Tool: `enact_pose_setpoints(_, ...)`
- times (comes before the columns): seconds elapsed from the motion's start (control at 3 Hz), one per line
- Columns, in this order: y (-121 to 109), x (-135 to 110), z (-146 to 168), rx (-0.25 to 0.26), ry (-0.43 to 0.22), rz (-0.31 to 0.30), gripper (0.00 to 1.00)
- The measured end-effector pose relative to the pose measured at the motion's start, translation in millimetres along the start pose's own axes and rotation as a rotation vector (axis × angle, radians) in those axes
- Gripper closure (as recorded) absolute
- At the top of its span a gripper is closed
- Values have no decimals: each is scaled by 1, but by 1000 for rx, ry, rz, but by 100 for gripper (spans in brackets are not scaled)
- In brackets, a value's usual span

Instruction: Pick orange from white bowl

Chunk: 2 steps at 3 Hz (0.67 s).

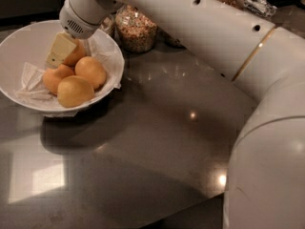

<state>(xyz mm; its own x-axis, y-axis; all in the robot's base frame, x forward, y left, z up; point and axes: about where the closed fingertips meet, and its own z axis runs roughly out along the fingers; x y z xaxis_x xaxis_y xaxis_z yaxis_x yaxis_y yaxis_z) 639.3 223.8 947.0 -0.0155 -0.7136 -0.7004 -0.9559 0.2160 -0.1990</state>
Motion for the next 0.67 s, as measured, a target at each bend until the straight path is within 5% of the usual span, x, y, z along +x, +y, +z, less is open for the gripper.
enact_pose_setpoints(0.67, 5, 7, -9, 28, 24, 32, 20)
